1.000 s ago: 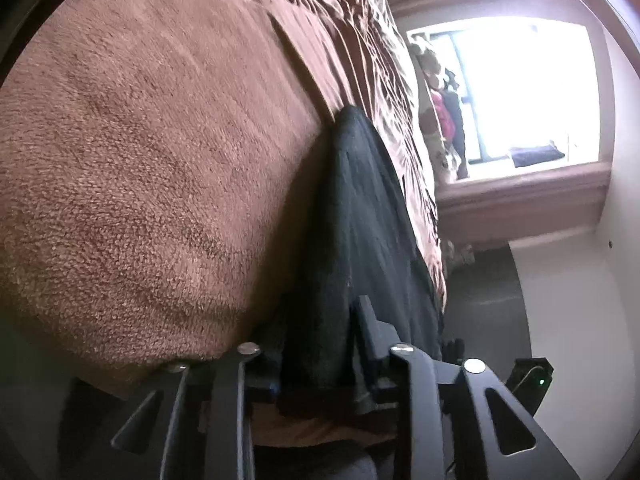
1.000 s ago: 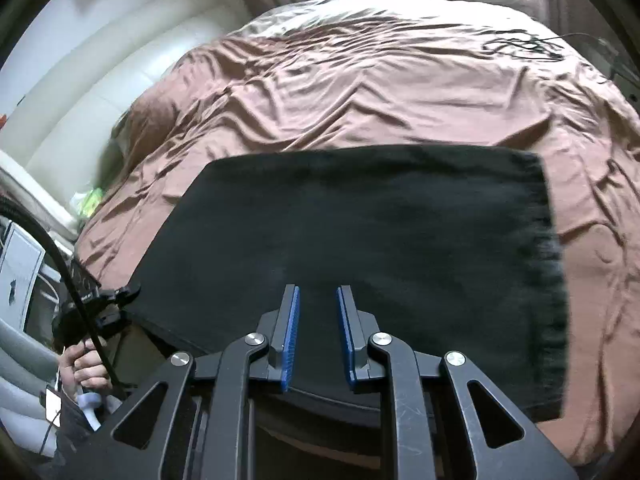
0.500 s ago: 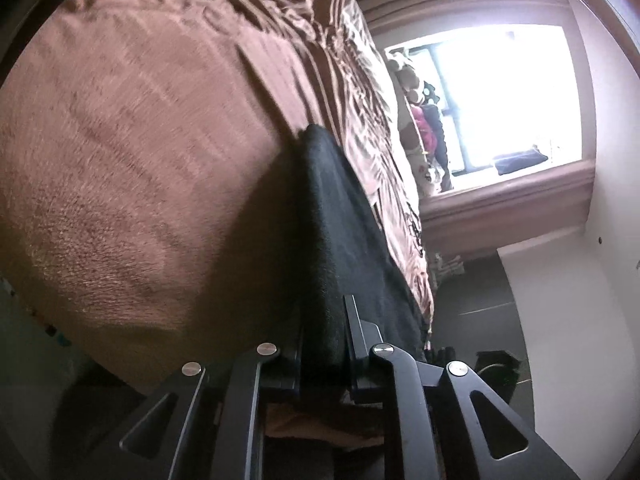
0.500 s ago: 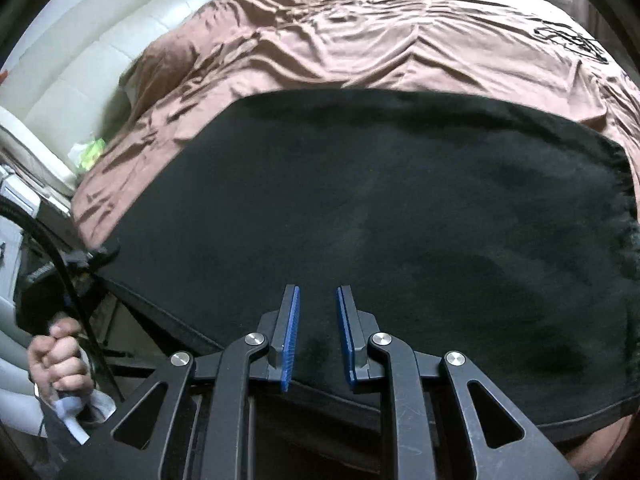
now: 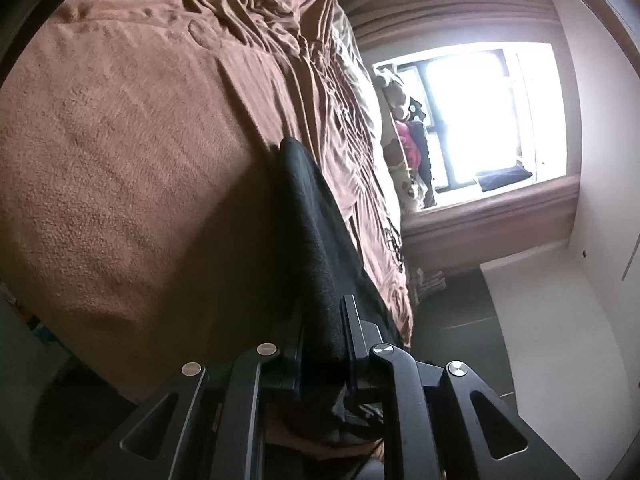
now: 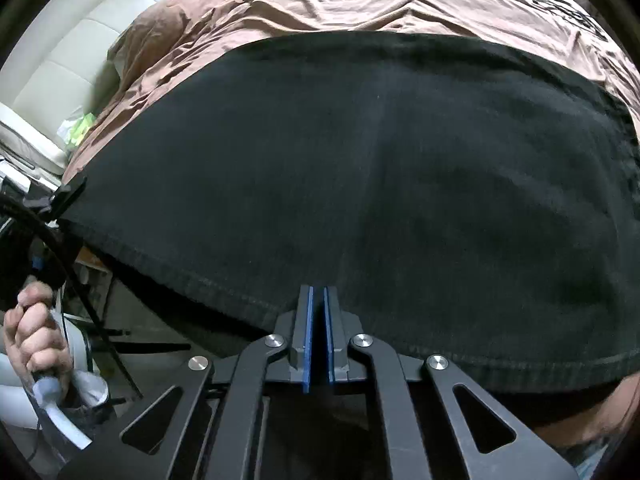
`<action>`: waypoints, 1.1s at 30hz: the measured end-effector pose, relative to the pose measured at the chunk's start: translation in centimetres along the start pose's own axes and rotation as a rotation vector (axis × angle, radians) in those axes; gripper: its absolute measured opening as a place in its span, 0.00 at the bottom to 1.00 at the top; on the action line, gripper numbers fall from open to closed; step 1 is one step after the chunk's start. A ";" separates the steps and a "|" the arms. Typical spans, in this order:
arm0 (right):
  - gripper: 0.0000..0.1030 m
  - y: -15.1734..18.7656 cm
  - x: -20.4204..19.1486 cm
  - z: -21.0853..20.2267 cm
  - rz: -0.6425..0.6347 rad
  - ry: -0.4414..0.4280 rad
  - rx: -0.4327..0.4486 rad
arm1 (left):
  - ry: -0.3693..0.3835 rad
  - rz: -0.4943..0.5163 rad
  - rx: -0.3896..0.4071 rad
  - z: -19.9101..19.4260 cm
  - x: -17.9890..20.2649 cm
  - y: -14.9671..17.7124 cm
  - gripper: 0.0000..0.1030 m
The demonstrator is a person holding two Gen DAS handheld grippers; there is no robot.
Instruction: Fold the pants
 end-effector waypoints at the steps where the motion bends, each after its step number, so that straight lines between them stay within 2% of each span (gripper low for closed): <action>1: 0.02 -0.5 0.1 0.2 0.005 0.002 0.000 | -0.003 -0.004 0.002 -0.1 -0.1 0.0 0.16; 8: 0.02 -4.3 0.4 1.7 0.030 0.021 0.033 | -0.035 -0.061 0.000 0.3 -1.7 0.0 0.16; 11: 0.02 -5.9 0.7 2.4 0.027 0.062 0.046 | -0.052 -0.071 -0.004 0.5 -2.4 0.0 0.16; 19: 0.00 -10.1 1.4 4.5 0.040 0.094 0.049 | -0.100 -0.117 -0.027 1.3 -4.4 0.7 0.16; 28: 0.00 -15.6 3.1 6.3 0.041 0.167 0.066 | -0.117 -0.135 -0.030 2.0 -5.7 1.3 0.16; 33: 0.00 -17.0 3.1 7.1 0.028 0.204 0.064 | -0.117 -0.125 -0.024 2.4 -5.6 1.1 0.16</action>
Point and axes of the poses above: each gripper's, at about its wrist camera, not at the fingertips, and z roughly the way its jaws point, x to its right, y to its underside, the point moved 10 cm from there along z, roughly the way its jaws point, and after that the axes turned 7 degrees about z, right-handed, at the moved point
